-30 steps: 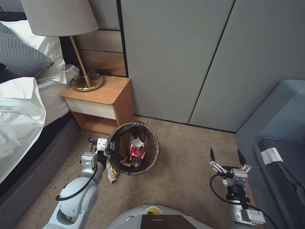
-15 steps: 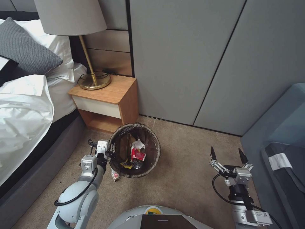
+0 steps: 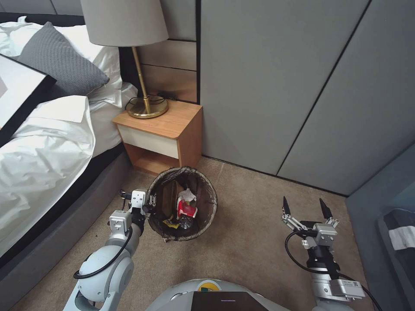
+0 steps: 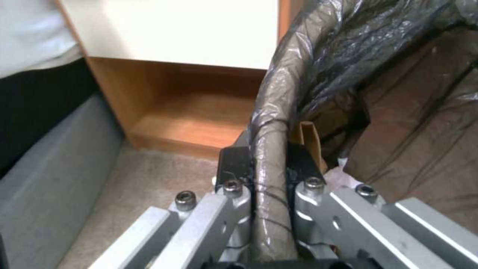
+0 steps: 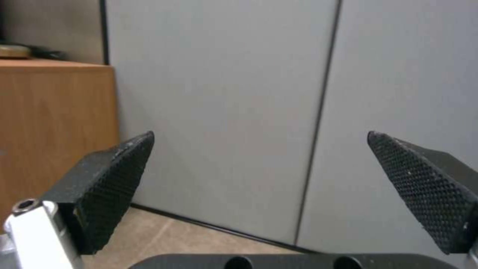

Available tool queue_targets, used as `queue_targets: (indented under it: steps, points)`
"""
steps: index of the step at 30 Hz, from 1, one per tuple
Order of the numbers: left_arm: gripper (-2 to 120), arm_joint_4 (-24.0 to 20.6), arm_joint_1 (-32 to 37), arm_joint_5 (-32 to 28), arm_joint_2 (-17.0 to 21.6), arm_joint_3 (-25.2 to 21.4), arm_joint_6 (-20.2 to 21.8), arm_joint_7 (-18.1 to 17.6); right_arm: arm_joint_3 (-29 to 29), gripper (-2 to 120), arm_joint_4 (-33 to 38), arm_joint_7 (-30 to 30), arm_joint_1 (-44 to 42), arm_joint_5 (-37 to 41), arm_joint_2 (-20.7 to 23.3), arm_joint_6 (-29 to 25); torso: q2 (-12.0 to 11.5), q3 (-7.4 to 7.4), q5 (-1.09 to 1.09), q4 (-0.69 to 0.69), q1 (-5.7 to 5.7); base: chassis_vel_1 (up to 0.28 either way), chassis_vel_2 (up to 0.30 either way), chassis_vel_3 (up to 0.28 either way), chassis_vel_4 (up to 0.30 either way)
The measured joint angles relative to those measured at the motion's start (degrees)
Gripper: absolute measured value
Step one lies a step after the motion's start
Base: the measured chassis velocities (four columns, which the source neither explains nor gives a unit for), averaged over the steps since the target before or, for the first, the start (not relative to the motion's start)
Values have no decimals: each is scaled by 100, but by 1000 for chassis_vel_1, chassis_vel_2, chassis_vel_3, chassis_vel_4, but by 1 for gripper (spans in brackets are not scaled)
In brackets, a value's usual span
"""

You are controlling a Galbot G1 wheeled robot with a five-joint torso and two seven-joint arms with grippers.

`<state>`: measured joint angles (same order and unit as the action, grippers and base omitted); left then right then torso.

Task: Pick up the trash bin, then pick up the garbage from the floor and place it into the trash bin.

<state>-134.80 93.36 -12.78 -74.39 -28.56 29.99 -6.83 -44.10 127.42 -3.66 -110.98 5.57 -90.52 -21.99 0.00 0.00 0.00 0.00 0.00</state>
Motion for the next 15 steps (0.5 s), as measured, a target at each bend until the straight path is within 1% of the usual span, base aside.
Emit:
queue_targets:
  steps: [3,9,15]
  points:
    - [5,-81,1,0,-10,-25,49,-16,51,100,-17,-16,109,-16,9,85,0,0,0,0,0,53,62,61,62]
    - [5,-156,11,-36,-28,-75,117,-79,105,100,-42,-24,94,-68,-27,75,0,0,0,0,0,50,53,57,59]
    - [5,-181,27,-60,-58,-62,161,-95,288,100,-72,66,44,-176,-44,28,0,0,0,0,0,56,60,62,61]
